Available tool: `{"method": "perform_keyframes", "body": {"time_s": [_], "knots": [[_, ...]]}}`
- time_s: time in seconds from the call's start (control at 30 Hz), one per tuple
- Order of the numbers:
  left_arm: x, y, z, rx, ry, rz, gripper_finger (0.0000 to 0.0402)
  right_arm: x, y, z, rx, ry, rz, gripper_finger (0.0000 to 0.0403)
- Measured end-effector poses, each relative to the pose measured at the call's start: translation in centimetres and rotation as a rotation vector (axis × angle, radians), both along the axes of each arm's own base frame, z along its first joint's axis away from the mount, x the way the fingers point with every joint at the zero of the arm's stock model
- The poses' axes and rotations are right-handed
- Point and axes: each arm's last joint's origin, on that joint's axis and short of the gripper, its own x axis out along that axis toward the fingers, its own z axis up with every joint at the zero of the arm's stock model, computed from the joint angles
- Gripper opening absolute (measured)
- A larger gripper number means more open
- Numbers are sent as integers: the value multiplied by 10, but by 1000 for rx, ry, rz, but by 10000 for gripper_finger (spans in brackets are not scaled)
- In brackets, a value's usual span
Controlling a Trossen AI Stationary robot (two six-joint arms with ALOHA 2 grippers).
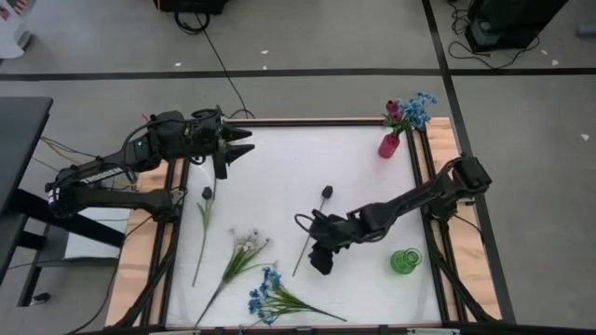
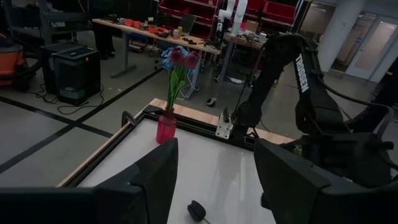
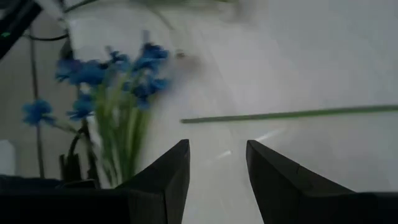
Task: Sort flowers into vase by color
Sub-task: Put the blue flowers into the red vase
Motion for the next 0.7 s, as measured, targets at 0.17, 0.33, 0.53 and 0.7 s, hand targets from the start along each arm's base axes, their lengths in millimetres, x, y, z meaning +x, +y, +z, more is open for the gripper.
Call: {"method": "perform_keyframes", "body": {"time_s": [0.17, 0.33, 0.53, 0.7], "knots": [[0, 0, 0, 0, 0, 0, 218, 3, 7, 5, 7, -75, 48, 166], [0, 0, 0, 0, -1, 0, 218, 6, 9, 9, -18, -138, 140, 166], [0, 0, 0, 0, 0, 0, 218, 4, 16, 10, -9, -170, 295, 166], [0, 0, 0, 0, 0, 0, 218, -5, 37, 10, -6, -180, 418, 166]]}}
